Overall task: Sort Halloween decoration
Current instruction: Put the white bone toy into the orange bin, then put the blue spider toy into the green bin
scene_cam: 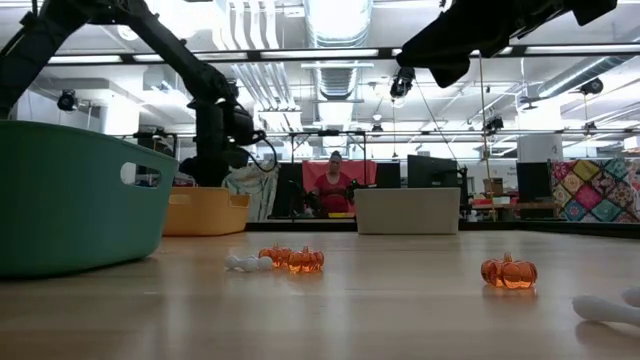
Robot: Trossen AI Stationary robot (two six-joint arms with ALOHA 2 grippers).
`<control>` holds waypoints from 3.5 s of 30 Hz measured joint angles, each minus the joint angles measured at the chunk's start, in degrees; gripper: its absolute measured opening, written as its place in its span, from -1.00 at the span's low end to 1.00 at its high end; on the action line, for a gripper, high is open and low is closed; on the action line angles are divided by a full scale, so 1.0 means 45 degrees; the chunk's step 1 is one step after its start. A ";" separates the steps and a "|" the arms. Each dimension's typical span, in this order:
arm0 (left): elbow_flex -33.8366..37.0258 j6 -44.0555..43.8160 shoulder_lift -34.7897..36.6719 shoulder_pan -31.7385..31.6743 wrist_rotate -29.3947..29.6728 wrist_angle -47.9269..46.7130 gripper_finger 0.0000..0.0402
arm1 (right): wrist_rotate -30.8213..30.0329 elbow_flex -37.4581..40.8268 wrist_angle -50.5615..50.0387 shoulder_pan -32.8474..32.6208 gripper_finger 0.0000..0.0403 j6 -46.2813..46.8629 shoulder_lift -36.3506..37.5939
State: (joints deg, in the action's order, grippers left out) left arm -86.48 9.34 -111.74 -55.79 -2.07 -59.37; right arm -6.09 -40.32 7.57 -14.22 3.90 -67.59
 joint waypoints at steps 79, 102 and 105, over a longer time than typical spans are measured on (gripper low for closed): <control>0.8255 -0.3589 1.0849 1.0059 -0.1297 1.1424 -0.75 | 0.5387 -0.2254 -1.4030 -0.0478 -0.66 1.3193 -0.1314; 0.8306 -0.3536 1.0699 1.0059 -0.1297 1.2099 -0.75 | 0.5241 -0.1851 -1.4087 -0.4261 -0.44 1.8351 -0.1843; 0.8306 -0.3536 1.0676 1.0059 -0.1297 1.2113 -0.75 | 0.5246 -0.1851 -1.3878 -0.4260 -0.36 1.8208 -0.2404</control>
State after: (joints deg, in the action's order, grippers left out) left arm -49.10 -6.57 -63.70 -10.52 -7.90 -4.86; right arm 17.52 -48.64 -54.88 -33.39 85.84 -78.41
